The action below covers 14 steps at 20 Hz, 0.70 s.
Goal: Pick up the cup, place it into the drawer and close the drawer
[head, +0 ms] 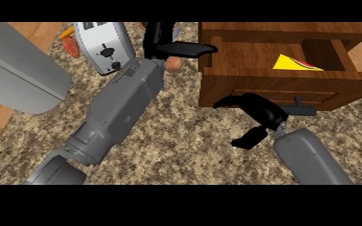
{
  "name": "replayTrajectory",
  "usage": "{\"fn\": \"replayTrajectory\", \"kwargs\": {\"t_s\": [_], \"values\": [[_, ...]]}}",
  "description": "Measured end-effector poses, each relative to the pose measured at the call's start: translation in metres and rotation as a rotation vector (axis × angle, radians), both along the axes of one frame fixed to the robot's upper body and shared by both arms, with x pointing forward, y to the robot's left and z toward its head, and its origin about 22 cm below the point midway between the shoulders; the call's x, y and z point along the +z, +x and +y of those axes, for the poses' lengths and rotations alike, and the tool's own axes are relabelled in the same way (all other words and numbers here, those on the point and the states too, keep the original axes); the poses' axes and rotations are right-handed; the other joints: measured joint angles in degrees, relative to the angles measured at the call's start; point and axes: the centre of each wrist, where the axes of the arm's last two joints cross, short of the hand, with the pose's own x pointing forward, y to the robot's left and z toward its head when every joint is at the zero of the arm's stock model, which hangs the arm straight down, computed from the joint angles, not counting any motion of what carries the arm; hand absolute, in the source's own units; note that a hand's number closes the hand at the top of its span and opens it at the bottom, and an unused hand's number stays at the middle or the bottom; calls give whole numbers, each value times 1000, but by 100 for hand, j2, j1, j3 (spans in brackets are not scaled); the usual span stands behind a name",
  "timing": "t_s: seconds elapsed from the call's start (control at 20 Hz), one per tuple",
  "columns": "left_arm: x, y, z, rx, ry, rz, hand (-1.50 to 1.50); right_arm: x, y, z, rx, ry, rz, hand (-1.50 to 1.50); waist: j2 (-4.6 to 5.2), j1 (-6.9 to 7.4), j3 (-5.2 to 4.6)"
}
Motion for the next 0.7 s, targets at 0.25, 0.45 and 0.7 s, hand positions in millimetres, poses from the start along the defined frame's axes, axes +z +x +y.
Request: {"fn": "replayTrajectory", "kwargs": {"t_s": [0.25, 0.45, 0.7], "values": [[-8, -3, 20, -10, -22, -1, -150, -21, 32, -10, -47, -32, -24, 150, -9, 233, -16], [-9, -5, 37, -22, -30, -5, -150, -19, 56, -25, -103, 22, -68, 150, 19, 400, 1], [-16, -8, 59, -36, -36, 3, -150, 6, 86, -53, -203, 88, -150, 150, 93, 567, 19]]}}
